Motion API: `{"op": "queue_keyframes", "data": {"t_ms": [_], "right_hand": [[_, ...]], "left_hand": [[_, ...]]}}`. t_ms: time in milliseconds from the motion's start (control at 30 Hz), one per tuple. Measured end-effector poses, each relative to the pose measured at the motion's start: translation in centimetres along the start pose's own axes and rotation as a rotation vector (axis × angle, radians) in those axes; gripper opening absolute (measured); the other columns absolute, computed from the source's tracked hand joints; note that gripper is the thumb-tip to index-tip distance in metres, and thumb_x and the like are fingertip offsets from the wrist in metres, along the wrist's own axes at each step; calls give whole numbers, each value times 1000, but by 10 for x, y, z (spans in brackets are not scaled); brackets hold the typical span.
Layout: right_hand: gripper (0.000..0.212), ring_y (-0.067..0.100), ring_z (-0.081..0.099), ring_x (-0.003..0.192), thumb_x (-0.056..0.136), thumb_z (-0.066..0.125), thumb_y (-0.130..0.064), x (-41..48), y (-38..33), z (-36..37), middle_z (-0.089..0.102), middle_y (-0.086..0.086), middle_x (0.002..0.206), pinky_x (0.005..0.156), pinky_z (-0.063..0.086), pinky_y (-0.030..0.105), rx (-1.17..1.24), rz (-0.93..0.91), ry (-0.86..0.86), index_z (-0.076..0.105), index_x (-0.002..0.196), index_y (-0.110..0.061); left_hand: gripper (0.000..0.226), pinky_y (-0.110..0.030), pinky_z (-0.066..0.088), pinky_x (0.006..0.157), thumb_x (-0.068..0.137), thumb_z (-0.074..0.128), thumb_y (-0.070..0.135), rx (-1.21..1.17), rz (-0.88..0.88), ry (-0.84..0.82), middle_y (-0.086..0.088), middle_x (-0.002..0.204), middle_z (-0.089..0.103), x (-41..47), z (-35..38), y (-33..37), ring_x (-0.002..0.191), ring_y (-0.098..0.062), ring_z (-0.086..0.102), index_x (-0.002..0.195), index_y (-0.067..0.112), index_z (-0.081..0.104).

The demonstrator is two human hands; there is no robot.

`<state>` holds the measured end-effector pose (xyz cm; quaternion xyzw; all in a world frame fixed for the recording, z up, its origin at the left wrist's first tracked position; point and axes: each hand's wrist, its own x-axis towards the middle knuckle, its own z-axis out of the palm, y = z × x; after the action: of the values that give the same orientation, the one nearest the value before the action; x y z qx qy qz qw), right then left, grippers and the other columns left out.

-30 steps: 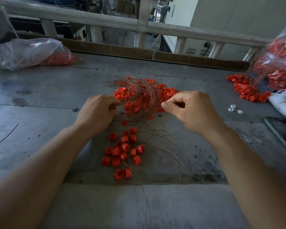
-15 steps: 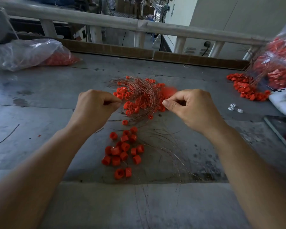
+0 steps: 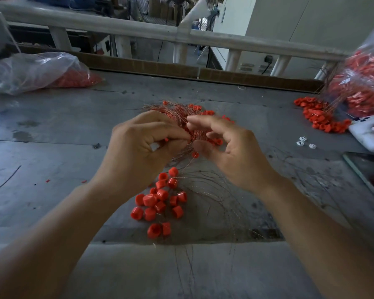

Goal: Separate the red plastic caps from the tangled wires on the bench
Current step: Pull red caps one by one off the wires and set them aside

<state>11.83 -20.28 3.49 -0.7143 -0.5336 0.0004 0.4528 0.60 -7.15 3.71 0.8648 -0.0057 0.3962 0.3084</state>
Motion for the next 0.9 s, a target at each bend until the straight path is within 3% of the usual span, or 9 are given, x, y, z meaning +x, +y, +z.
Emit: {"op": "queue_keyframes", "data": {"t_ms": [200,300,367,467,600,700,800,900], "right_hand": [[17,-9,57,81,82,64,-9,1,-3,2,59,-17,82,72,40,5,83,-18,-22,60,93,-21],[17,-3,57,77,82,62,-8,1,-4,1,58,-16,79,71,42,10,99,-72,27,59,85,-25],[19,5,60,78,83,60,-7,2,-5,-3,61,-9,80,72,47,16,145,-98,118,58,84,-26],[17,18,64,78,84,57,-4,3,-7,-12,62,-1,81,72,51,22,240,-149,295,56,86,-21],[17,7,65,72,87,53,0,5,-10,-25,59,-1,78,68,50,20,280,-222,513,54,88,-17],[18,2,61,65,88,53,-1,6,-9,-33,58,-4,77,63,48,19,244,-235,611,53,87,-19],[19,0,52,60,87,56,-5,6,-7,-37,56,-4,76,57,43,18,117,-233,598,54,88,-24],[17,0,54,66,84,62,-12,5,-6,-32,58,-5,78,61,42,14,26,-178,445,57,87,-28]], "left_hand": [[20,-8,46,74,77,63,21,-11,28,-3,21,88,55,1,-2,1,81,10,56,96,24,61],[25,-7,47,74,74,66,20,-34,18,5,19,89,57,1,-2,1,80,5,58,98,24,60],[31,-6,47,75,70,70,25,-90,-58,13,19,92,57,1,-2,0,82,6,59,99,28,60],[22,-6,47,75,65,65,28,-176,-187,15,17,94,59,2,-2,-2,83,7,60,86,36,61],[25,-10,51,69,70,70,12,-270,-312,9,15,75,68,3,-1,-7,72,1,65,80,33,64],[35,-11,51,68,71,70,-1,-321,-355,-20,15,76,70,1,3,-10,72,-3,67,81,32,66],[46,-13,52,71,70,71,-6,-318,-358,-40,15,80,70,0,4,-10,74,-4,66,81,39,65],[46,-14,53,69,67,72,-8,-376,-374,-30,15,76,70,0,5,-8,71,-2,65,83,34,64]]}}
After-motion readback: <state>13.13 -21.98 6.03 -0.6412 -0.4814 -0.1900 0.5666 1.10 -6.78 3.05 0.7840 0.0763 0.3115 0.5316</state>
